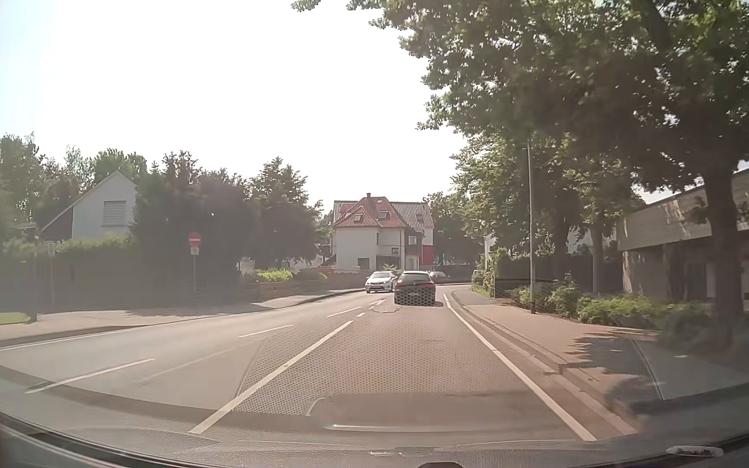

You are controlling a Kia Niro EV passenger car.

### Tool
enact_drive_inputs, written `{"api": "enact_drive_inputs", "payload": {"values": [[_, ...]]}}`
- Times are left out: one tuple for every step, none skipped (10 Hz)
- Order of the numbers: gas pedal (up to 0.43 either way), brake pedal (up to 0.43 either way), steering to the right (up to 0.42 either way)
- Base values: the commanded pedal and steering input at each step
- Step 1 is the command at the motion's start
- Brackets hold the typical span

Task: Follow the waypoints while adhering to traffic rules and regulations

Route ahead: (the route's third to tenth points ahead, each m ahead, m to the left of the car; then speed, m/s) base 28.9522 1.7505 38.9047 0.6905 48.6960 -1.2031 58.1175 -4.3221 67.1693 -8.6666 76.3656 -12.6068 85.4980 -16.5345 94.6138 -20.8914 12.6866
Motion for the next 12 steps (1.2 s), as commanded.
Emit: {"api": "enact_drive_inputs", "payload": {"values": [[0.177, 0.0, 0.003], [0.177, 0.0, 0.006], [0.169, 0.0, 0.007], [0.13, 0.0, 0.008], [0.13, 0.0, 0.008], [0.13, 0.0, 0.008], [0.13, 0.0, 0.009], [0.138, 0.0, 0.01], [0.138, 0.0, 0.012], [0.138, 0.0, 0.013], [0.138, 0.0, 0.013], [0.138, 0.0, 0.013]]}}
